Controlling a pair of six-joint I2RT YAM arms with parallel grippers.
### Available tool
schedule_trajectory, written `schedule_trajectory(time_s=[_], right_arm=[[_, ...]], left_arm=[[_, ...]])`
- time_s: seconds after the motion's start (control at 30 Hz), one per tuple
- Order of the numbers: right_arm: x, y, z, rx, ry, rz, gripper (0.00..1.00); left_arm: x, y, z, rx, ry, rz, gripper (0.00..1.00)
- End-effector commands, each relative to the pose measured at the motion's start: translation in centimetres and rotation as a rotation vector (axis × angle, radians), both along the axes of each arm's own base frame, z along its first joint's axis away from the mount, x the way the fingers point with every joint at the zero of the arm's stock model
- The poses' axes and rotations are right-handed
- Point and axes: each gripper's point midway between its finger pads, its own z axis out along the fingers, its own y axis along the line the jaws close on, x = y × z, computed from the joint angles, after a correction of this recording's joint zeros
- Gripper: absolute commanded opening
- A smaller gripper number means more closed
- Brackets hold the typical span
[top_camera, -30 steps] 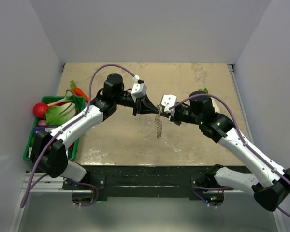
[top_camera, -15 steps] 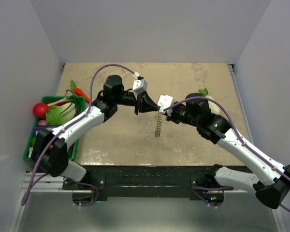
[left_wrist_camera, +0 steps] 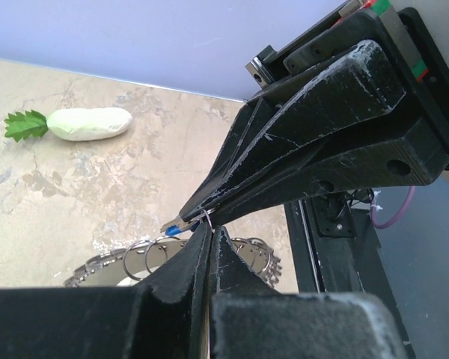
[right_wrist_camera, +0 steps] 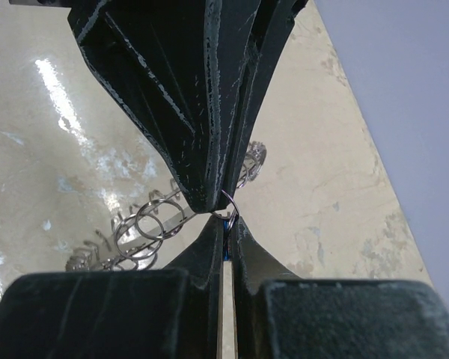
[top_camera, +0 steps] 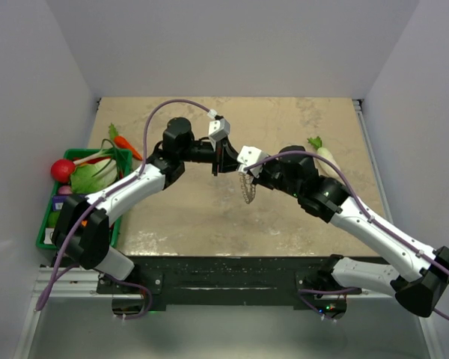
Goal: Remove the keys from the keyring
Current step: Remove the key from the keyring.
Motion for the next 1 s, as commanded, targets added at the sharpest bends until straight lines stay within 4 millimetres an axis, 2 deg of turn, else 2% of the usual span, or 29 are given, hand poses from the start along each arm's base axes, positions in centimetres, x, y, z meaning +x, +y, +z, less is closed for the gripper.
schedule_trajectory(time_s=[0.0, 0.33, 0.5, 0.77, 0.97], right_arm=[[1.7, 0.2, 5.4, 0.109, -0.173, -0.049, 0.00], [1.5, 0.6, 5.8, 0.005, -0.225, 0.005, 0.00], [1.8, -0.7, 6.5, -0.059, -0.297, -0.016, 0.00], [1.5, -1.2, 5.9, -0.192, -0.364, 0.053, 0.00], [1.7, -1.2, 7.0, -0.212, -0.411, 0.054, 0.00]], left_arm=[[-2.1, -0.9, 0.1, -0.009, 0.022, -0.081, 0.00], [-2.7, -1.8, -0.9, 0.021, 0.042, -0.109, 0.00], [-2.9, -1.7, -1.1, 0.029, 0.047, -0.117, 0.00], [-3.0, -1.8, -1.6, 0.036, 0.065, -0.131, 0.00], [-3.1, -2.2, -2.1, 0.046, 0.082, -0.141, 0.00]])
